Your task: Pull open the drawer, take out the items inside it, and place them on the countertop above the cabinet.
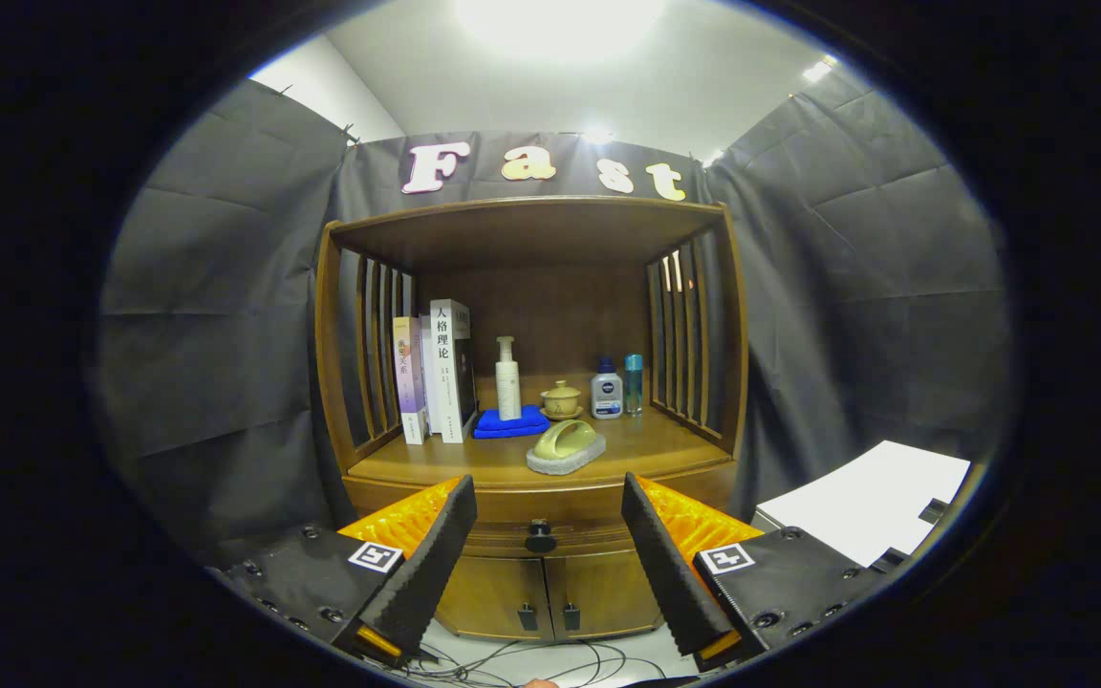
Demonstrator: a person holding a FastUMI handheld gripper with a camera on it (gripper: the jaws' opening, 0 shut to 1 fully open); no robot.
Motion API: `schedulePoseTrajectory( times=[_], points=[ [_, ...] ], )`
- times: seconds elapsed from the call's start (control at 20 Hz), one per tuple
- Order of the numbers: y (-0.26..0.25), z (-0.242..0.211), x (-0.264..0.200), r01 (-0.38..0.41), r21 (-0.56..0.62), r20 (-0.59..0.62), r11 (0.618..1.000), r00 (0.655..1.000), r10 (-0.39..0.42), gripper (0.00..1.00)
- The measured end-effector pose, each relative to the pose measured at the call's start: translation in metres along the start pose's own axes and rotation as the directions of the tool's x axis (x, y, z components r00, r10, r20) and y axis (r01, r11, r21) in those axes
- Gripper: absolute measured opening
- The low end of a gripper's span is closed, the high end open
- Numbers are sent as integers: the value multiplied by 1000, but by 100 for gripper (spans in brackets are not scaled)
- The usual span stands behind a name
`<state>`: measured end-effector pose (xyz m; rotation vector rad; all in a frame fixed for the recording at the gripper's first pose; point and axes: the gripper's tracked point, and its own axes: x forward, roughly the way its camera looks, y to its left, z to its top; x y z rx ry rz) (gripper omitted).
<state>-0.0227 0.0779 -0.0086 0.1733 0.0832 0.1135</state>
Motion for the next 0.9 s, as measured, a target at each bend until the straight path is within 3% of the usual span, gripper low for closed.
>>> schedulePoseTrajectory(
  times=[0.9],
  points=[
    [-15, -3, -20, 39, -86, -8, 996, 999, -40, 97]
  ],
)
